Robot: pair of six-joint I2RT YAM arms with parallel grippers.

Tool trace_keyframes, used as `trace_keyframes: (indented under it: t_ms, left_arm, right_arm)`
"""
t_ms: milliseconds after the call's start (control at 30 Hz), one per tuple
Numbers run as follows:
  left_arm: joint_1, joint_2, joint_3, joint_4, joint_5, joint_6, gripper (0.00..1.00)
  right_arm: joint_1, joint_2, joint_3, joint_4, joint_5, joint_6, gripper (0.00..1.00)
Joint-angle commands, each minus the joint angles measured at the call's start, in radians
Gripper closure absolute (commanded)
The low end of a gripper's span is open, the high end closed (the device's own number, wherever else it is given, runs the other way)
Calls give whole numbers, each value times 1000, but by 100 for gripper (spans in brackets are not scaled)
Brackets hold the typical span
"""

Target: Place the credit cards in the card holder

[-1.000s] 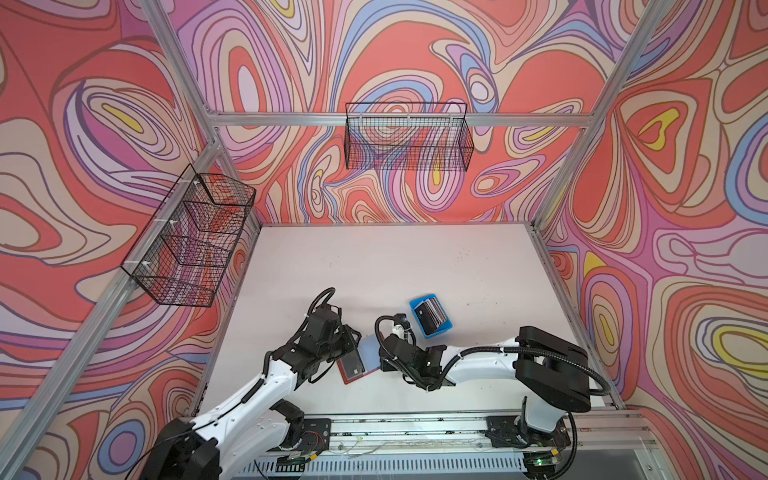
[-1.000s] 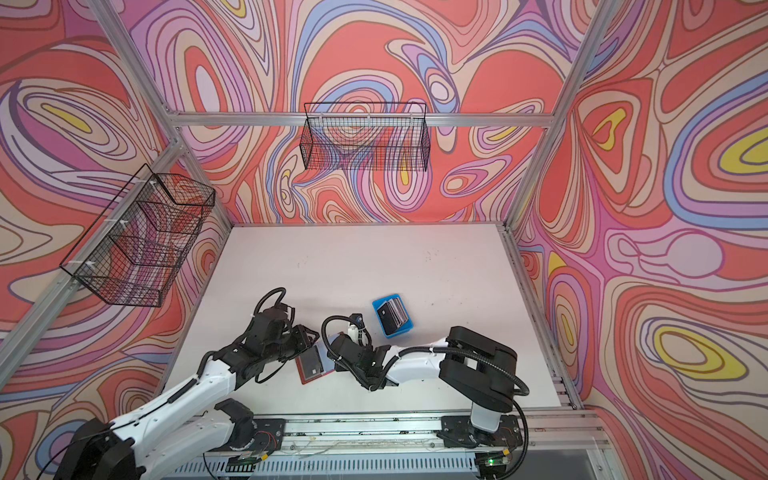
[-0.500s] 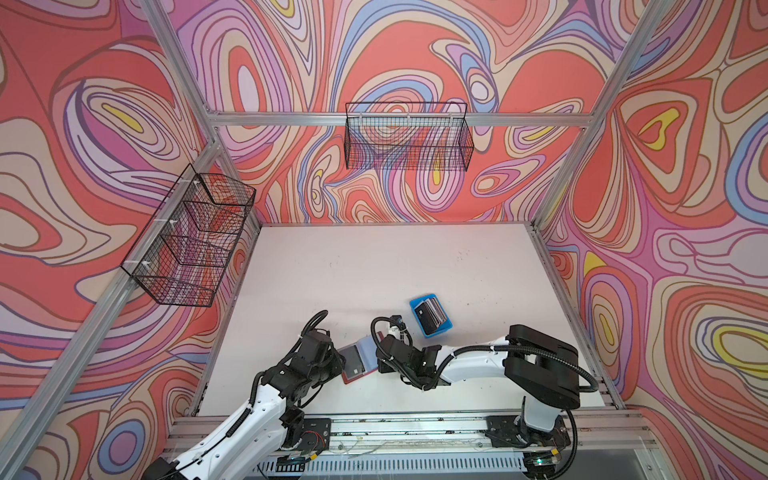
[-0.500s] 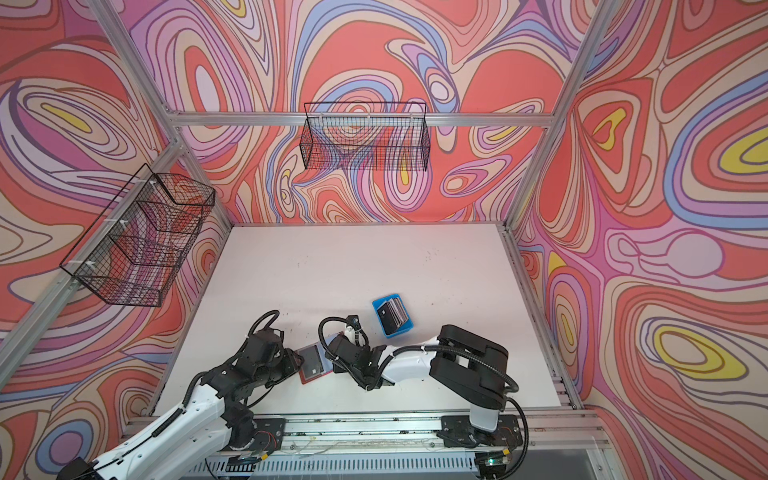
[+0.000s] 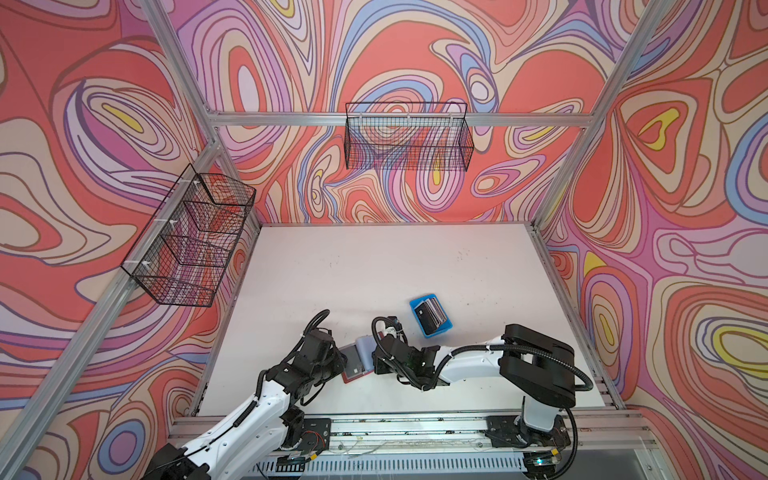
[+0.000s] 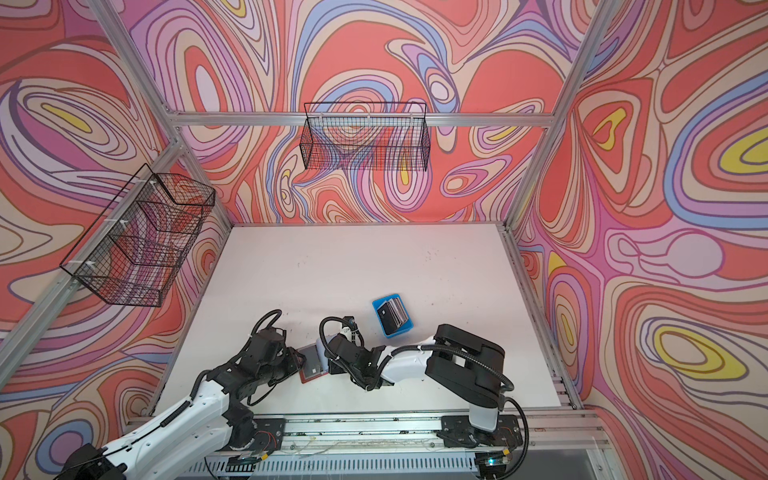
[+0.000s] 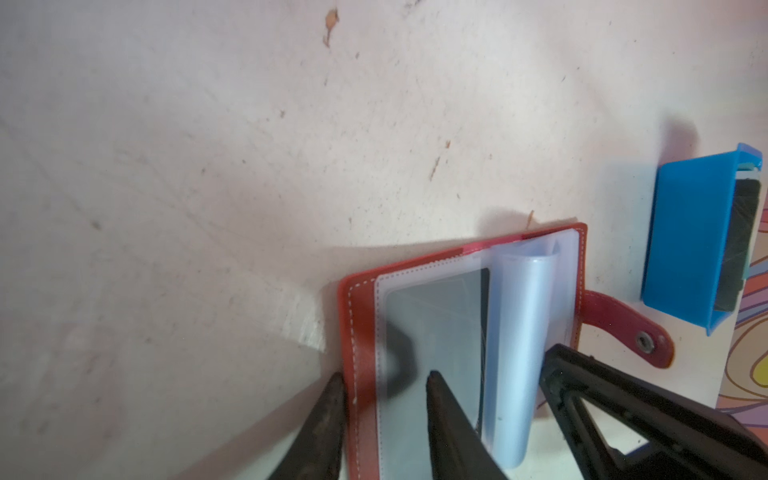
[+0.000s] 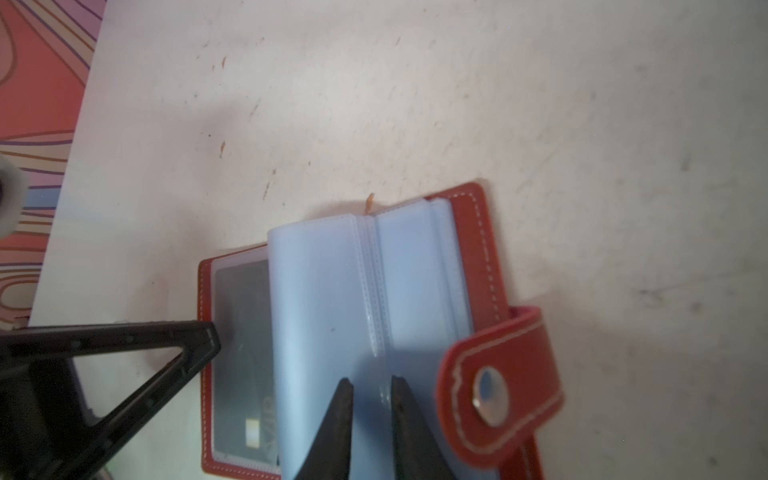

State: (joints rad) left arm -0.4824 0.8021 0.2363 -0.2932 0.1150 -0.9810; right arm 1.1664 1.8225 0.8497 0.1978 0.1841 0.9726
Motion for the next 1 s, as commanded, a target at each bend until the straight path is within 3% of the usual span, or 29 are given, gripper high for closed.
trace_keyframes:
  t_ms: [0,167,467,967]
  left_arm:
    - [7,16,-28,-7,1,-10,65]
    - [6,11,-25,-14,-4,-7,65]
    - [6,1,-20,-19,-8,-7,65]
    - [29,-3,45,-74,-40,10,65]
  right_arm:
    - [-22,21,-66,177,-121,57,81]
    - [-50,11,-133,343,-181,98,80]
    - [-86,6,-150,461,-261,98,78]
    - [-87,-22,-106,416,-306,36,75]
